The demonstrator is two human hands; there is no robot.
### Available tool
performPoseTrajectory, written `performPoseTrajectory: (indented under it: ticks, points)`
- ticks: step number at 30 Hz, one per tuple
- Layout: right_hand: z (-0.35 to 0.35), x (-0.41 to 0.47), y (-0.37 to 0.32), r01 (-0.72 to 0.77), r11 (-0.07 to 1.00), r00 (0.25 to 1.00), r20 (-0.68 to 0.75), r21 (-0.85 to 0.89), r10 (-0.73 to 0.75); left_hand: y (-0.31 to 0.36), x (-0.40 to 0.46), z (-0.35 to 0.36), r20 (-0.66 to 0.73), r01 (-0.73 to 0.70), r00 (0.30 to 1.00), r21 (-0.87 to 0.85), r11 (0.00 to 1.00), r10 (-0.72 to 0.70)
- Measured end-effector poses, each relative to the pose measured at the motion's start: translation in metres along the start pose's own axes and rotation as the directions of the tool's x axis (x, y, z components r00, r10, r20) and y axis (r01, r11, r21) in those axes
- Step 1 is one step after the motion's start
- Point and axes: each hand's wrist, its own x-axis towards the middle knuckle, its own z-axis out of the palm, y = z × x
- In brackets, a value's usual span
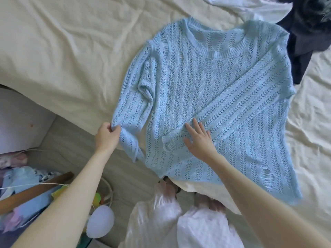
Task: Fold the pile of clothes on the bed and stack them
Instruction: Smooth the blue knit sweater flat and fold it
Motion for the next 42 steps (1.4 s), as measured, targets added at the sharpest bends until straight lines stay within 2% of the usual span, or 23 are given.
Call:
performPoseTrajectory:
  ticks: [2, 4, 8, 11, 13, 15, 16, 17, 18, 20, 21, 23, 25, 29, 32, 34, 35, 36, 37, 39, 40, 41, 42]
  points:
    - [-0.008, -0.007, 0.0, 0.023, 0.999, 1.0, 0.018, 0.04, -0.024, 0.014, -0.012, -0.016, -0.158, -0.05, 0.987, -0.099, 0.994, 0.034]
    - [-0.014, -0.017, 0.0, 0.049, 0.988, 0.999, -0.003, 0.144, -0.049, 0.036, -0.023, -0.036, -0.273, -0.177, 0.953, -0.146, 0.973, 0.132]
    - [-0.024, -0.05, 0.01, -0.024, 0.85, 0.997, -0.049, 0.526, 0.058, 0.103, -0.055, -0.053, -0.321, -0.469, 0.843, -0.042, 0.882, 0.432]
    - [-0.033, -0.074, 0.027, -0.082, 0.577, 0.979, -0.043, 0.813, 0.2, 0.145, -0.094, -0.025, -0.148, -0.669, 0.723, 0.093, 0.737, 0.675]
    - [-0.041, -0.088, 0.045, -0.117, 0.33, 0.959, 0.02, 0.937, 0.283, 0.16, -0.125, 0.011, 0.047, -0.733, 0.676, 0.146, 0.665, 0.735]
    - [-0.048, -0.098, 0.065, -0.13, 0.175, 0.939, 0.065, 0.976, 0.339, 0.166, -0.155, 0.054, 0.3, -0.794, 0.606, 0.169, 0.585, 0.736]
    - [-0.051, -0.101, 0.076, -0.131, 0.178, 0.933, 0.06, 0.975, 0.356, 0.166, -0.168, 0.076, 0.438, -0.821, 0.559, 0.18, 0.541, 0.704]
    - [-0.052, -0.103, 0.086, -0.141, 0.267, 0.929, 0.034, 0.953, 0.37, 0.164, -0.18, 0.095, 0.553, -0.837, 0.522, 0.188, 0.514, 0.649]
    - [-0.051, -0.103, 0.098, -0.16, 0.454, 0.928, -0.023, 0.877, 0.371, 0.161, -0.188, 0.112, 0.625, -0.837, 0.509, 0.198, 0.511, 0.592]
    - [-0.046, -0.099, 0.118, -0.177, 0.877, 0.945, -0.173, 0.447, 0.279, 0.151, -0.192, 0.131, 0.631, -0.782, 0.567, 0.209, 0.587, 0.53]
    - [-0.043, -0.096, 0.127, -0.147, 0.968, 0.955, -0.227, 0.202, 0.193, 0.144, -0.188, 0.135, 0.588, -0.736, 0.623, 0.215, 0.642, 0.516]
    - [-0.038, -0.088, 0.141, -0.09, 0.994, 0.97, -0.233, -0.068, 0.072, 0.133, -0.174, 0.137, 0.469, -0.637, 0.739, 0.253, 0.728, 0.483]
    - [-0.034, -0.078, 0.153, -0.078, 0.982, 0.983, -0.178, -0.174, 0.047, 0.126, -0.155, 0.136, 0.366, -0.541, 0.826, 0.299, 0.786, 0.429]
    - [-0.021, -0.066, 0.171, -0.049, 0.97, 0.994, -0.109, -0.237, 0.024, 0.14, -0.133, 0.15, 0.276, -0.496, 0.862, 0.291, 0.818, 0.425]
    - [-0.02, -0.059, 0.177, -0.024, 0.992, 0.999, -0.037, -0.127, 0.02, 0.161, -0.132, 0.177, 0.301, -0.339, 0.91, 0.144, 0.93, 0.286]
    - [-0.033, -0.056, 0.179, -0.021, 0.996, 0.999, -0.042, 0.084, 0.025, 0.171, -0.137, 0.193, 0.285, -0.236, 0.934, 0.033, 0.971, 0.217]
    - [-0.043, -0.056, 0.179, -0.032, 0.967, 0.997, -0.065, 0.253, 0.05, 0.175, -0.142, 0.196, 0.243, -0.262, 0.937, 0.023, 0.965, 0.249]
    - [-0.054, -0.058, 0.18, -0.061, 0.892, 0.991, -0.078, 0.447, 0.106, 0.178, -0.148, 0.197, 0.187, -0.33, 0.93, 0.043, 0.943, 0.317]
    - [-0.066, -0.063, 0.182, -0.099, 0.749, 0.98, -0.066, 0.655, 0.187, 0.18, -0.156, 0.197, 0.127, -0.419, 0.904, 0.066, 0.906, 0.409]
    - [-0.091, -0.076, 0.185, -0.137, 0.268, 0.954, 0.054, 0.954, 0.296, 0.183, -0.178, 0.191, 0.069, -0.619, 0.785, 0.084, 0.781, 0.615]
    - [-0.1, -0.083, 0.189, -0.127, 0.022, 0.946, 0.115, 0.992, 0.302, 0.182, -0.191, 0.19, 0.106, -0.715, 0.699, 0.083, 0.695, 0.707]
    - [-0.107, -0.089, 0.195, -0.113, -0.147, 0.942, 0.153, 0.983, 0.299, 0.179, -0.205, 0.191, 0.174, -0.789, 0.613, 0.083, 0.608, 0.771]
    - [-0.111, -0.095, 0.202, -0.107, -0.227, 0.938, 0.174, 0.968, 0.301, 0.173, -0.219, 0.194, 0.242, -0.846, 0.53, 0.098, 0.523, 0.812]
